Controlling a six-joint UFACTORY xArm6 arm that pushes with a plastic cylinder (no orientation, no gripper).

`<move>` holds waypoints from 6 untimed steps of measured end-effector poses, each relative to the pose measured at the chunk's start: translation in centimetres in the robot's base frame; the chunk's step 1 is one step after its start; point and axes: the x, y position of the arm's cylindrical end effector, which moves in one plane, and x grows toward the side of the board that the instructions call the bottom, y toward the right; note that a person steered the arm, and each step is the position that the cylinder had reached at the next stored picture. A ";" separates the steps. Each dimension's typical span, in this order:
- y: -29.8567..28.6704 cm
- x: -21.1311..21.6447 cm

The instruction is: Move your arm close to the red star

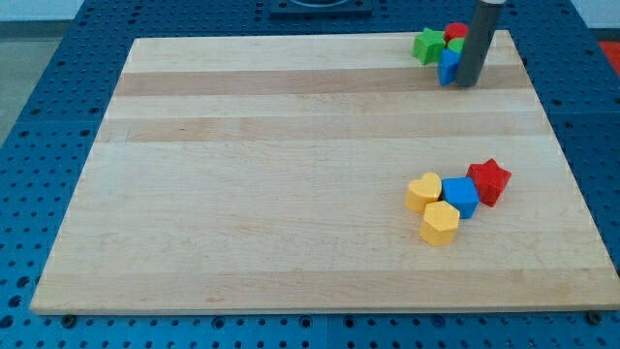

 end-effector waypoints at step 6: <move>5.7 13.5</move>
